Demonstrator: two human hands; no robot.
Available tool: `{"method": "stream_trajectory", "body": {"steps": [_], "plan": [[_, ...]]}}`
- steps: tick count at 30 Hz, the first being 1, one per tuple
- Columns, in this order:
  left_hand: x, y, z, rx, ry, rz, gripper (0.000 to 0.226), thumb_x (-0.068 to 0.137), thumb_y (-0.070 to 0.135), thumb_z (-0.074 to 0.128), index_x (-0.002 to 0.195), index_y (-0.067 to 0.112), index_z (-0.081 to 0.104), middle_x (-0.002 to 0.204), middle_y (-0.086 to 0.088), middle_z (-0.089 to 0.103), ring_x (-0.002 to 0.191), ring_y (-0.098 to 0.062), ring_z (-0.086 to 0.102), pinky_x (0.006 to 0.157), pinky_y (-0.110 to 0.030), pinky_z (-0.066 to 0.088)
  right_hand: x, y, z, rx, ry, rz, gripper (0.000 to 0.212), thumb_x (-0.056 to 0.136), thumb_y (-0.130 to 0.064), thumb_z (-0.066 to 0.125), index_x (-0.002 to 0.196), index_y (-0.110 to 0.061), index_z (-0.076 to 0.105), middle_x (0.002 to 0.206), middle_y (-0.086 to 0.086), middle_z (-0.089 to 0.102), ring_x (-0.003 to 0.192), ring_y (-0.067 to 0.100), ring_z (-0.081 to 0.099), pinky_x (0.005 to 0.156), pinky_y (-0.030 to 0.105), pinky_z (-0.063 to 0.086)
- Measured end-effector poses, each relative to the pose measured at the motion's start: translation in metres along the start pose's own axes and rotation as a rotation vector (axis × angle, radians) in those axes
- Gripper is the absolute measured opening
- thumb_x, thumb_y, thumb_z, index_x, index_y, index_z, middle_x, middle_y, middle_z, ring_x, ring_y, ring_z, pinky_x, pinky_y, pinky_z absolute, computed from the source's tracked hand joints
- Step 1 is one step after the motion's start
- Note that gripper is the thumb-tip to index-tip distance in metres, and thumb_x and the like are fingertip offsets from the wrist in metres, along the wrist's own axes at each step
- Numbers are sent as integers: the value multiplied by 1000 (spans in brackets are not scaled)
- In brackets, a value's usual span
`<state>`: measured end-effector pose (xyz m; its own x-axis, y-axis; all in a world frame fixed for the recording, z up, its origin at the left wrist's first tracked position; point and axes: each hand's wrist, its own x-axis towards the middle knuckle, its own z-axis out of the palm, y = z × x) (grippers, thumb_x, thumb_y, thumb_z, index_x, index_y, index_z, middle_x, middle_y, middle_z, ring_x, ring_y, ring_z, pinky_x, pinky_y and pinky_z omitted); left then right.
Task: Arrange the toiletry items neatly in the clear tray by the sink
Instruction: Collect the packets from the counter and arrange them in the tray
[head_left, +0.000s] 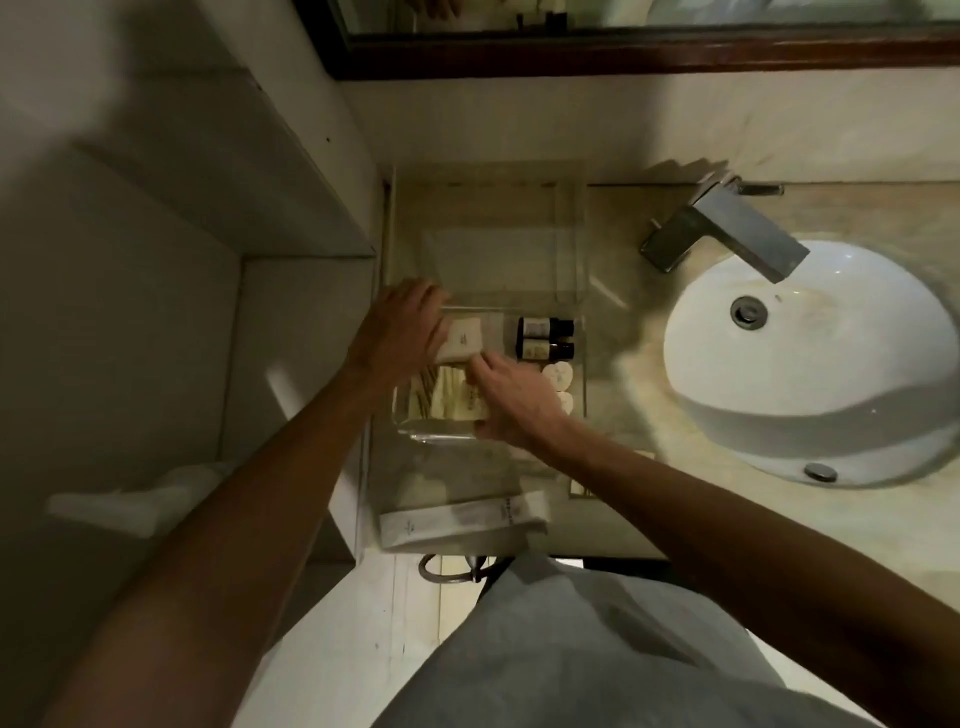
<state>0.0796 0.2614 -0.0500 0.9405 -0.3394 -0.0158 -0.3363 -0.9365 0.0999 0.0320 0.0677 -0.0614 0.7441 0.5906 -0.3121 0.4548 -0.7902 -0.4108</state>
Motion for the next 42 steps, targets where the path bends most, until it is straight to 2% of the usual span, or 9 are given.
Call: {"method": "stream_trajectory", "body": {"steps": [5, 8, 11, 16, 19, 22, 28, 34, 42], "plan": [[-10, -10, -10, 21, 33, -50, 32, 94, 27, 51, 120, 9, 57, 117, -15, 58, 103, -31, 55, 86, -43, 42, 25, -18, 3, 33, -1, -37, 84, 67, -46, 83, 134, -19, 40, 126, 3, 49, 102, 16, 49, 88, 35, 50], [-19, 0, -3, -8, -16, -29, 34, 95, 33, 40, 118, 13, 54, 115, -11, 56, 102, -29, 53, 88, -42, 42, -15, 10, -9, 75, 167, -2, 62, 74, -42, 79, 125, -20, 50, 126, 2, 53, 108, 16, 50, 89, 33, 49], [-28, 22, 9, -62, -36, 123, 36, 92, 35, 50, 118, 11, 59, 115, -12, 57, 102, -30, 55, 90, -42, 43, -85, 61, -10, 70, 263, 54, 47, 79, -42, 76, 115, -20, 56, 117, 1, 56, 103, 15, 51, 84, 29, 47], [-43, 55, 25, -76, -168, 342, 49, 82, 40, 58, 126, 17, 58, 122, -11, 56, 110, -27, 53, 89, -42, 45, -166, 109, 23, -90, -31, 219, 84, 67, -56, 78, 135, -16, 51, 134, 9, 52, 118, 28, 50, 91, 44, 51], [-50, 62, 32, 8, -273, 420, 39, 81, 39, 56, 111, 17, 63, 126, -14, 56, 117, -30, 53, 93, -44, 43, -172, 110, 34, -112, -58, 187, 81, 68, -52, 80, 134, -12, 53, 132, 11, 53, 117, 30, 51, 92, 46, 52], [-55, 60, 31, 22, -279, 388, 35, 84, 39, 51, 103, 14, 64, 123, -13, 57, 115, -30, 53, 95, -45, 42, -166, 110, 32, -100, 2, 146, 74, 72, -54, 75, 129, -12, 55, 127, 9, 56, 114, 28, 52, 95, 43, 49], [-65, 54, 21, -35, -240, 248, 53, 81, 43, 54, 124, 13, 58, 131, -12, 55, 119, -30, 51, 102, -45, 41, -117, 80, 2, -9, 209, -4, 54, 74, -42, 77, 117, -14, 60, 116, 7, 61, 102, 22, 55, 88, 34, 47], [-71, 58, 18, -89, -202, 180, 50, 80, 39, 56, 123, 12, 58, 130, -13, 54, 118, -30, 52, 102, -44, 41, -122, 93, -8, 92, 112, 25, 61, 70, -33, 84, 122, -16, 57, 126, 5, 52, 111, 20, 49, 86, 31, 49], [-59, 80, 24, -96, -161, 234, 55, 81, 44, 58, 125, 11, 57, 129, -13, 55, 118, -28, 50, 99, -42, 41, -208, 131, 29, 28, 101, 176, 81, 67, -51, 77, 135, -14, 53, 135, 9, 53, 122, 29, 48, 92, 44, 51]]}}
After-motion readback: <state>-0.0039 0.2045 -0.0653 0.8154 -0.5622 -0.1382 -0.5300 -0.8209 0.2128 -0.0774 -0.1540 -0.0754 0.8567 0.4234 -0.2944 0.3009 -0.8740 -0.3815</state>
